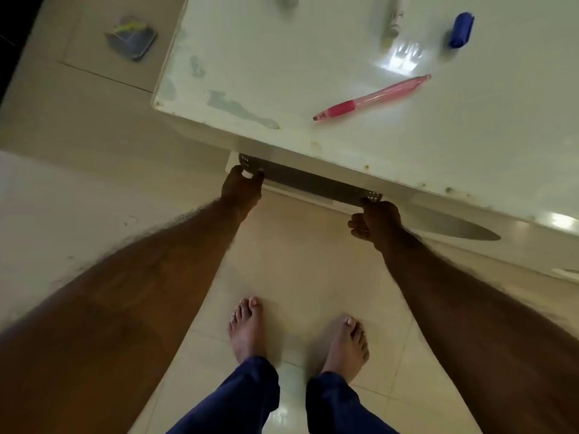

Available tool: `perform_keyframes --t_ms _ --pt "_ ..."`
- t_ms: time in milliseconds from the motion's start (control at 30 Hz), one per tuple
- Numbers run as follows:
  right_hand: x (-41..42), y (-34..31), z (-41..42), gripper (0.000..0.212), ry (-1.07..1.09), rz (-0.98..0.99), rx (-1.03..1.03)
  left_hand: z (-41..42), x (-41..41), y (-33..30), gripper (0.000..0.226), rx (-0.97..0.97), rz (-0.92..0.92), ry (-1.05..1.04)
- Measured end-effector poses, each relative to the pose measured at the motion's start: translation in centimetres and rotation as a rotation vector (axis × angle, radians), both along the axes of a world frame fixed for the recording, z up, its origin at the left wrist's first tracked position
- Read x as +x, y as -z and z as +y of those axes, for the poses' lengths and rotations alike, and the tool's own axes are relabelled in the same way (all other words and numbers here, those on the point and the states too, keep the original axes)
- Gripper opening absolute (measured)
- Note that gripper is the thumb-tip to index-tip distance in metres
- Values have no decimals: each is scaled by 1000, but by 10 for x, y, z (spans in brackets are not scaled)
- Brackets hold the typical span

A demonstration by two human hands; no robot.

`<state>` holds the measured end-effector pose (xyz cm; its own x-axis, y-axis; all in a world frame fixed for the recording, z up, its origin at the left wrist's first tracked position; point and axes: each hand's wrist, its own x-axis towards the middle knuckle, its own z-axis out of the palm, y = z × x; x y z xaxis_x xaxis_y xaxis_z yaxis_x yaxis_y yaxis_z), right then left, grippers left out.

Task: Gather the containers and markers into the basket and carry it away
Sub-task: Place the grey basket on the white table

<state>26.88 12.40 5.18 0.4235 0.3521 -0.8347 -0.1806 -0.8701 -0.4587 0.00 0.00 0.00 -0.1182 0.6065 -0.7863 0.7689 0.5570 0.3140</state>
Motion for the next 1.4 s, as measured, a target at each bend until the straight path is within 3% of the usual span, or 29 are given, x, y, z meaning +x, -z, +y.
perform_keyframes --t_ms 33,67,133,200,267,333,533,800,867,900,933,1000,1100,1233,1400 --pt "0 3 3 22 49 26 -3 -26 2 11 67 -50 104 104" --pt "0 7 5 22 88 41 -6 -35 -3 9 63 9 53 -178" --pt "2 16 8 27 123 68 0 -69 -3 16 58 -38 -28 -274" --pt "5 22 11 30 130 54 14 -42 -5 29 58 -57 4 -369" --pt "8 25 12 30 130 51 39 -20 1 35 58 -107 -59 -233" --pt "5 25 7 31 100 59 63 -52 1 38 58 -54 31 -212" --pt "-24 -3 -32 24 63 79 -30 -40 1 -11 53 -91 46 -217" --pt "-96 -105 -90 24 -221 189 -263 -5 -12 -137 49 -10 -74 -494" --pt "-112 -138 -94 20 -291 199 -285 -2 -25 -142 49 5 -59 -355" --pt "-120 -153 -95 19 -318 210 -300 7 -29 -170 50 35 -83 -325" --pt "-128 -169 -94 20 -345 226 -311 25 -48 -208 49 68 6 -196" --pt "-144 -202 -86 20 -398 278 -306 72 -115 -292 43 -36 3 -290" --pt "-161 -264 -63 19 -460 284 -248 113 -199 -418 18 -37 58 -710" --pt "-171 -343 -31 14 -526 303 -201 119 -237 -482 14 75 146 -667" --pt "-159 -430 -1 21 -552 301 -74 130 -245 -565 8 192 77 -669"
